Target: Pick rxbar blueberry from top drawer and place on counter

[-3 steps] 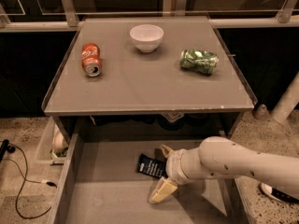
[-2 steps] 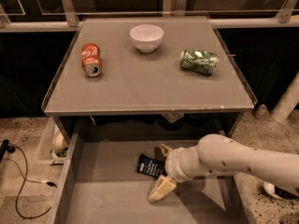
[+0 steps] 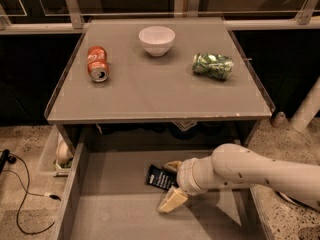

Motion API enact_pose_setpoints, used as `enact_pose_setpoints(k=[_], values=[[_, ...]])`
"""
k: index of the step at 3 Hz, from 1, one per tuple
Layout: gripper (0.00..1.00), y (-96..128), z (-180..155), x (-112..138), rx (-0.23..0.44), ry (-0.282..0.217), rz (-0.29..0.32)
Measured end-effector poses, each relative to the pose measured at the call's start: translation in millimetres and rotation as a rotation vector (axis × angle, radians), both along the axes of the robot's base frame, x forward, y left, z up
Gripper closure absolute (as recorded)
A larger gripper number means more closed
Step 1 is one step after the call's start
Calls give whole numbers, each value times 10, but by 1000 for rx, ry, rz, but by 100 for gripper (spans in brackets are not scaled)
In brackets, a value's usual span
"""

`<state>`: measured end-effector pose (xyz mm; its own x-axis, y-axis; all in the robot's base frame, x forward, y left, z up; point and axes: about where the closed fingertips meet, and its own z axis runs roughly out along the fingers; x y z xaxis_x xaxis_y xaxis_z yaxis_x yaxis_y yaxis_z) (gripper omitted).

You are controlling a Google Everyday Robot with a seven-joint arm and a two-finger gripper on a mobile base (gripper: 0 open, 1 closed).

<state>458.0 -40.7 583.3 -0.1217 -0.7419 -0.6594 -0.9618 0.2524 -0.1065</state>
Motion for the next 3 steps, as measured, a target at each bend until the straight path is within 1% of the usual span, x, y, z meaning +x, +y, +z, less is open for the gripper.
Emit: enact_pose_setpoints(k=[2,3], values=[[88,1,0,0,0,0,0],[100,1,1,-1,0,0,0]])
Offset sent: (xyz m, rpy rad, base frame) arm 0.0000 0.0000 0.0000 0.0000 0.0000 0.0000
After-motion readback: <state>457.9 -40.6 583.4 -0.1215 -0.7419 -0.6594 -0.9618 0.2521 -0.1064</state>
